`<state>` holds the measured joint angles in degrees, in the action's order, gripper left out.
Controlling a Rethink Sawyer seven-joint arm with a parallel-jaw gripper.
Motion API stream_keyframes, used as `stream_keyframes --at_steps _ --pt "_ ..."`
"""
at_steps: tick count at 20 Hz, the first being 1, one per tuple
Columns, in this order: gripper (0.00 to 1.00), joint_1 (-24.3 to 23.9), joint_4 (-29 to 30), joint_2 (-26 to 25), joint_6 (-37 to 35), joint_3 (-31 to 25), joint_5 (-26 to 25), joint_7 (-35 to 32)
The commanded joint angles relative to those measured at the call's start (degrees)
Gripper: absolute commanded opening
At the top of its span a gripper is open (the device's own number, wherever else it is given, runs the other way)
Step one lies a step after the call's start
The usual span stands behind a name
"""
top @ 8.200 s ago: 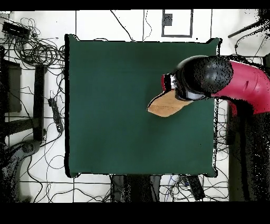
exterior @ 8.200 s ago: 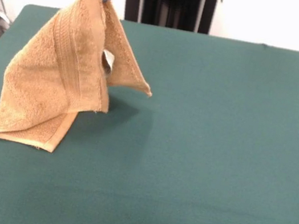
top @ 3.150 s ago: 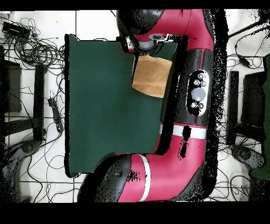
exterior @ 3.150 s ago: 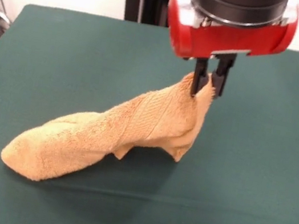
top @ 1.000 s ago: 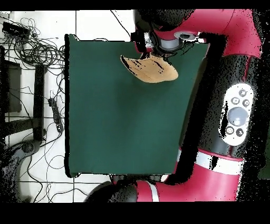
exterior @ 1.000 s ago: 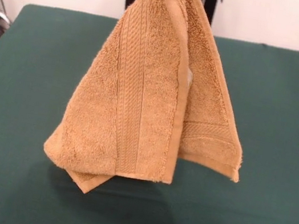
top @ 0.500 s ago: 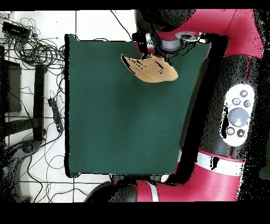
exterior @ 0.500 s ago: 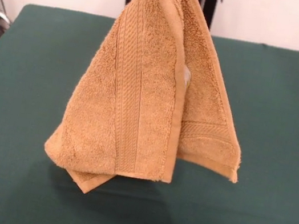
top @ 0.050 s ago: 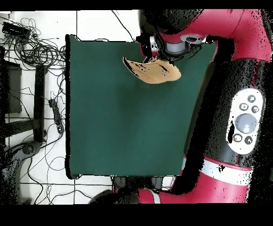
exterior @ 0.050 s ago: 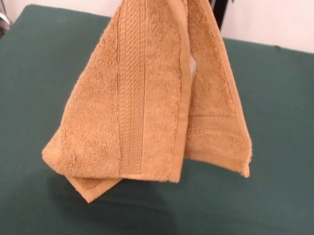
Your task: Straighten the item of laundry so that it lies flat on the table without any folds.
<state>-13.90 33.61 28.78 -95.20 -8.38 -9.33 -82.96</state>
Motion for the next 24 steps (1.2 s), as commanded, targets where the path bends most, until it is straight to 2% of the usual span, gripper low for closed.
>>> stream_keyframes --at_steps 1,8,12,19,24 --pt "0.0 -0.7 14.6 4.3 -7.4 0.2 -0.4 6.8" --pt "0.0 -4.0 20.4 9.9 -11.0 0.2 -3.0 16.3" --pt "0.0 -4.2 19.0 9.8 -16.3 -1.4 -7.0 20.6" --pt "0.0 -4.3 17.3 8.7 -18.7 -4.4 -8.6 18.6" --pt "0.0 -3.9 18.7 8.7 -16.4 -5.1 -8.3 16.2"
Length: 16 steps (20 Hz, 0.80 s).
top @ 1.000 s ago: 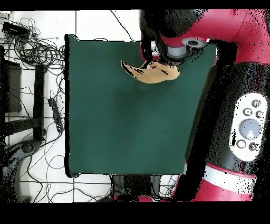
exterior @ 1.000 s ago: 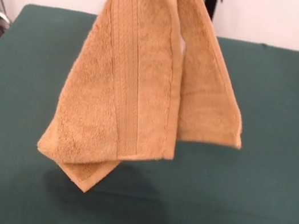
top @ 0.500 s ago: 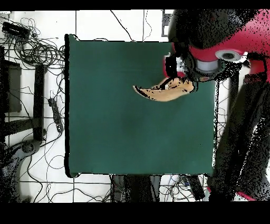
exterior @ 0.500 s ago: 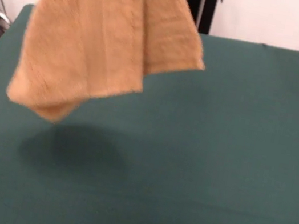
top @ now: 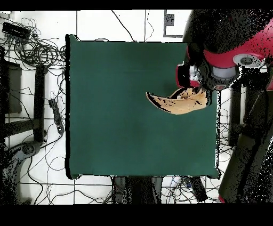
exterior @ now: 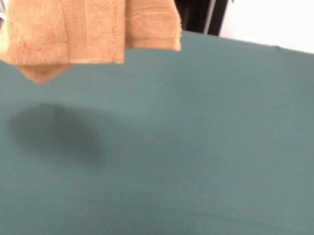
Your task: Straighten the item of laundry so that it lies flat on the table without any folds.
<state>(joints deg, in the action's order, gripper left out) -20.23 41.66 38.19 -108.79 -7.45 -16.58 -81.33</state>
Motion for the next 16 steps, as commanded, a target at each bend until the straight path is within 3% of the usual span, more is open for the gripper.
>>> stream_keyframes --at_steps 1,16 --pt "0.0 2.7 10.4 -1.2 -2.8 -6.2 -1.0 13.9" --pt "0.0 3.1 12.5 -2.9 7.9 -7.2 3.1 5.3"
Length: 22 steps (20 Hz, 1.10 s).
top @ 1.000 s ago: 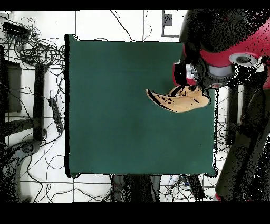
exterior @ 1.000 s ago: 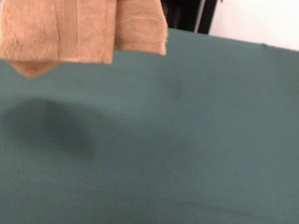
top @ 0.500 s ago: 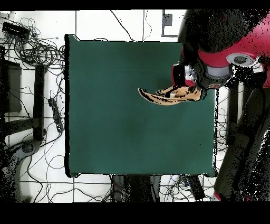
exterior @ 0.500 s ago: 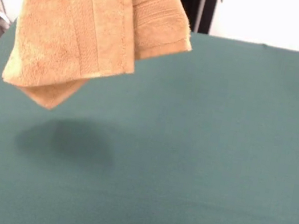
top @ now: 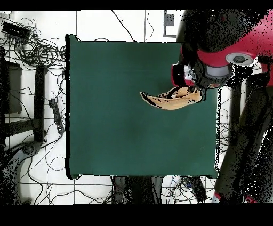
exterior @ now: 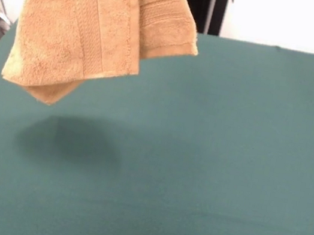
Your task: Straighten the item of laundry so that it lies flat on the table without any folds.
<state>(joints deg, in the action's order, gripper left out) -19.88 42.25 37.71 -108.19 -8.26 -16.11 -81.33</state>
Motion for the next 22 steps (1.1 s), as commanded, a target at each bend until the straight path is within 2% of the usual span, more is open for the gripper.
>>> stream_keyframes --at_steps 1,5,10,17,22 --pt "0.0 2.6 12.7 -1.9 8.3 -6.3 3.1 5.0" --pt "0.0 2.4 14.3 -1.0 11.0 -5.7 4.2 3.7" --pt "0.0 3.0 13.1 -1.8 11.7 -5.5 4.2 3.2" --pt "0.0 2.8 13.8 -2.0 14.8 -6.0 4.1 4.7" --pt "0.0 3.1 11.6 -3.6 14.6 -6.4 3.6 4.7"
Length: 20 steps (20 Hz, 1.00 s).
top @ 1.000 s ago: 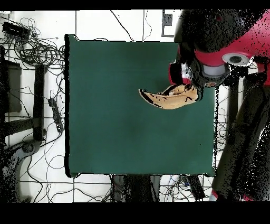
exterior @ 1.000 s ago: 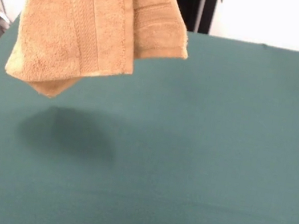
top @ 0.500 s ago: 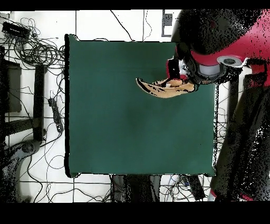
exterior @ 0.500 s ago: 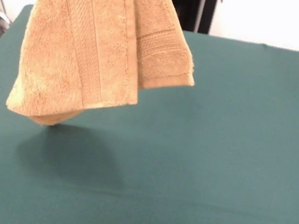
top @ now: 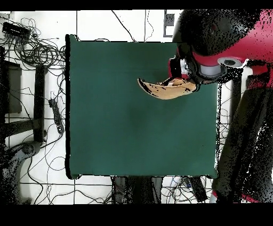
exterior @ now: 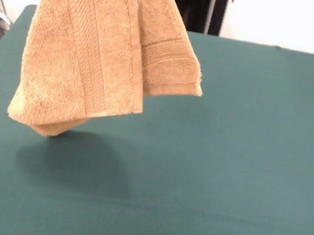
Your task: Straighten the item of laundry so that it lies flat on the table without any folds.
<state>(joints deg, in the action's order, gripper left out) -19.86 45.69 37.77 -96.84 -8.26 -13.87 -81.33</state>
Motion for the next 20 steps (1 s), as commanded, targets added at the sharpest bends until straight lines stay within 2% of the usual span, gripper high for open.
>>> stream_keyframes --at_steps 1,10,20 --pt "0.0 3.3 7.5 -4.1 3.1 -6.4 1.3 4.3" --pt "0.0 4.2 3.7 -6.6 3.8 -6.6 1.3 0.8" --pt "0.0 6.1 -4.1 -10.8 -1.4 -5.6 -0.1 -1.4"
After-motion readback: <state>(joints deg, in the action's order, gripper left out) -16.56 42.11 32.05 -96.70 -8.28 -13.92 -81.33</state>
